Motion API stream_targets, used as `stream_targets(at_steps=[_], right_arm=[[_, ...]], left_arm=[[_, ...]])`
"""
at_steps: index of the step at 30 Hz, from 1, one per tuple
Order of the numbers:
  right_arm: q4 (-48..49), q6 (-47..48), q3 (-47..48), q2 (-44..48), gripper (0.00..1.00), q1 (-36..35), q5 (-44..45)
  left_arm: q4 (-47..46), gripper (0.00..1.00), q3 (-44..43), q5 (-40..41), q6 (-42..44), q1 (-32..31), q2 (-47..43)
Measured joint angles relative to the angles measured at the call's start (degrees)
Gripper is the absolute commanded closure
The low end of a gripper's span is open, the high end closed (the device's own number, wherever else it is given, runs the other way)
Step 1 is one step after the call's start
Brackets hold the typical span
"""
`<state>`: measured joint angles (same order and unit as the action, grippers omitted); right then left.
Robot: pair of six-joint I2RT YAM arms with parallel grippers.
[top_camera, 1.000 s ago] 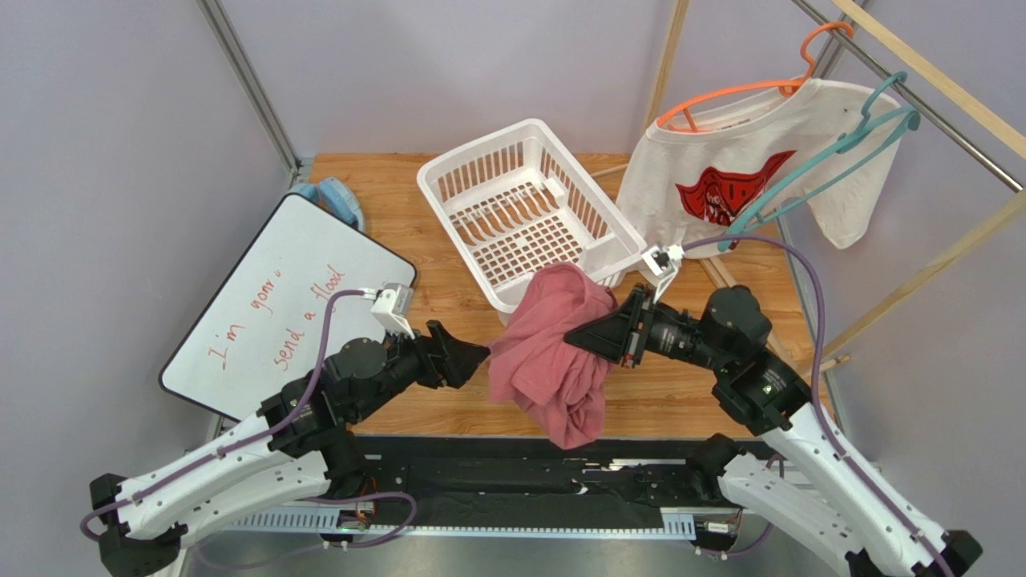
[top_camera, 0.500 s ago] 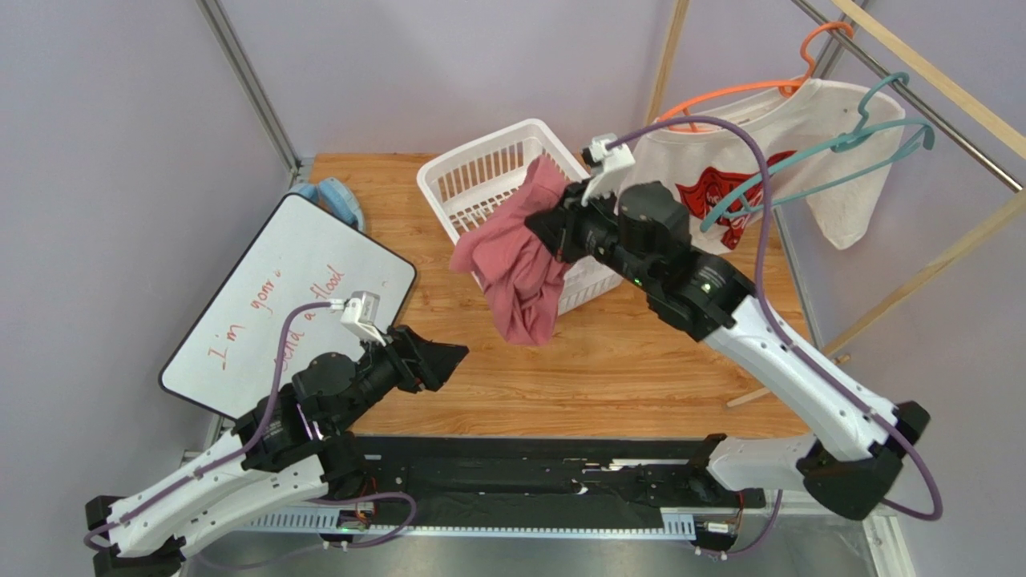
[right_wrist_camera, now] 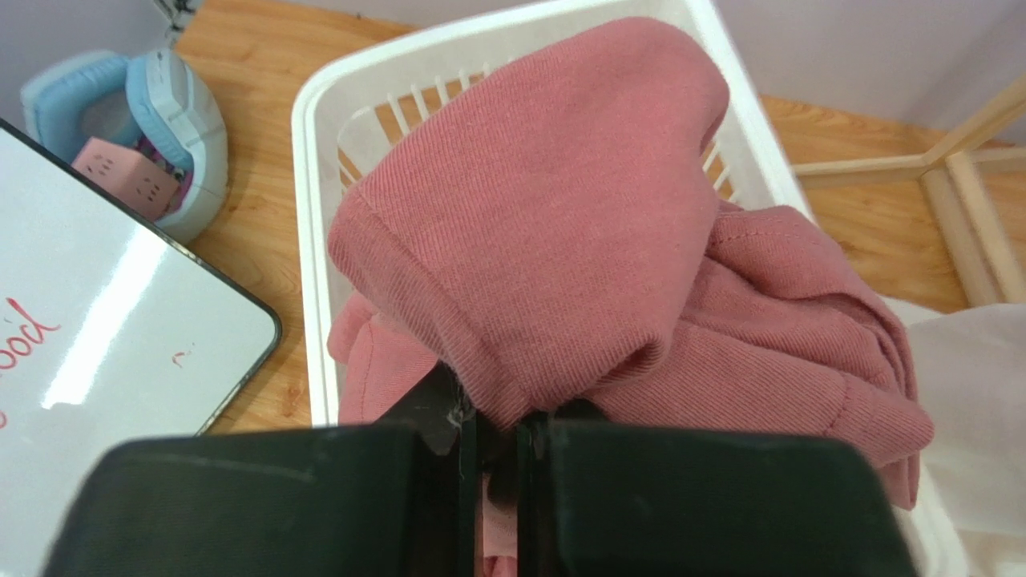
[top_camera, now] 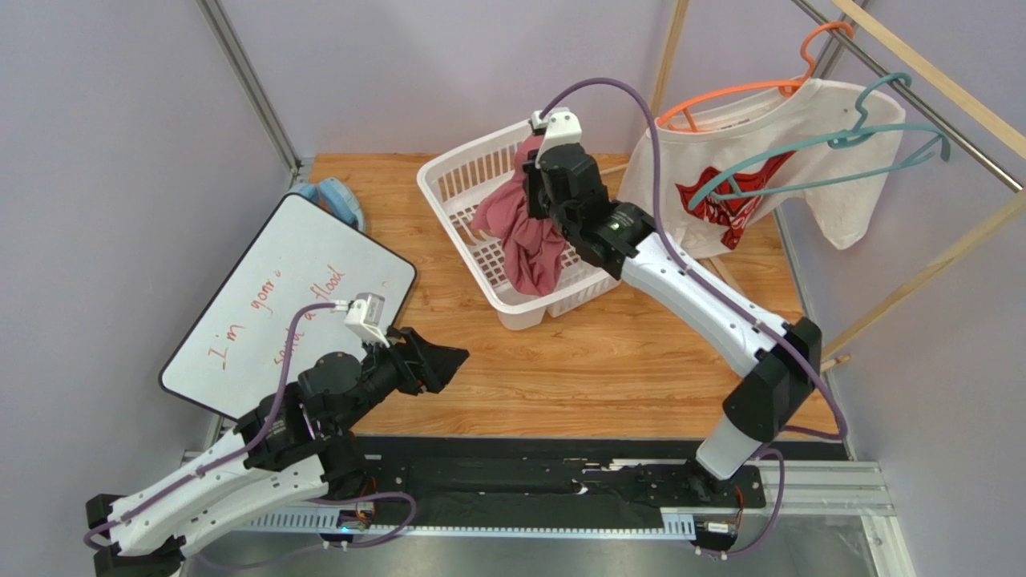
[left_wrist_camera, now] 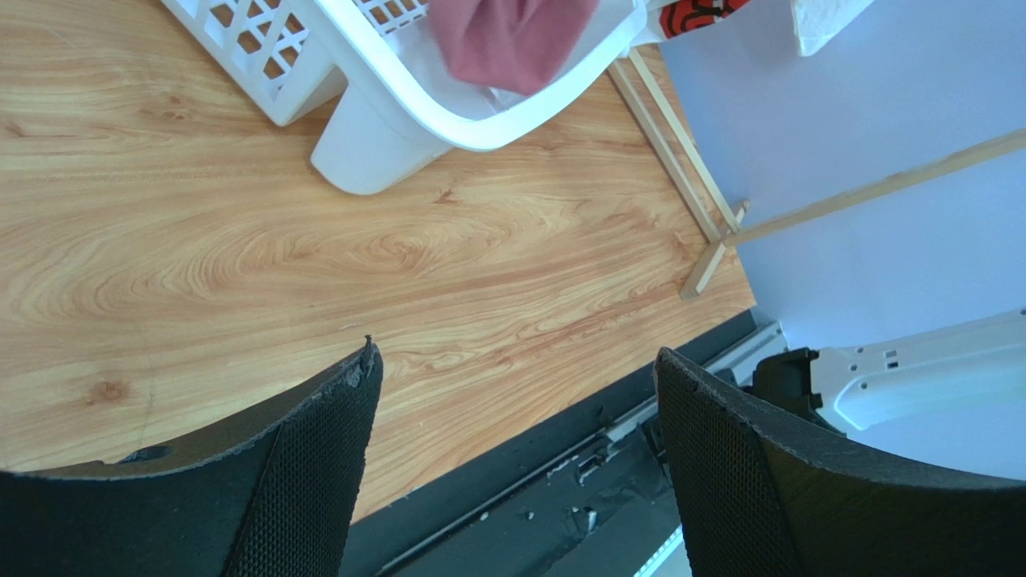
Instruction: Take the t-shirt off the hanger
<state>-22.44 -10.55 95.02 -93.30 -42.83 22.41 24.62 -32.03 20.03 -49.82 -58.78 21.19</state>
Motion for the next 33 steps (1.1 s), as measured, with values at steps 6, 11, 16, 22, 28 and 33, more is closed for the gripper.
stream_targets(at_steps=[6, 11, 16, 22, 28, 33], right_arm=[[0.44, -9.53, 0.28, -9.88, 1.0, 4.33, -10.88], [2.91, -23.69, -2.05, -15.58, 1.0, 11.63, -24.57], [3.34, -32.74, -3.61, -18.14, 1.0, 17.22, -31.36], [-4.59, -30.95, 3.89, -24.81, 0.94, 18.03, -28.28], [-10.34, -26.36, 5.51, -26.88, 0.78, 16.9, -21.35], [-15.82, -20.26, 10.58, -29.0, 0.56, 14.99, -12.0]], left_arm=[[0.5, 0.13, 0.0, -0.02, 0.0, 0.0, -0.68], [0.74, 0.13, 0.0, -0.22, 0.02, 0.0, -0.61], [0.92, 0.12, 0.0, -0.46, 0.02, 0.0, -0.42], [0.76, 0.12, 0.0, -0.7, 0.11, 0.0, 0.94], [0.0, 0.12, 0.0, -1.51, 0.2, 0.0, 3.17], [-0.24, 0.12, 0.0, -1.7, 0.17, 0.0, 3.32]])
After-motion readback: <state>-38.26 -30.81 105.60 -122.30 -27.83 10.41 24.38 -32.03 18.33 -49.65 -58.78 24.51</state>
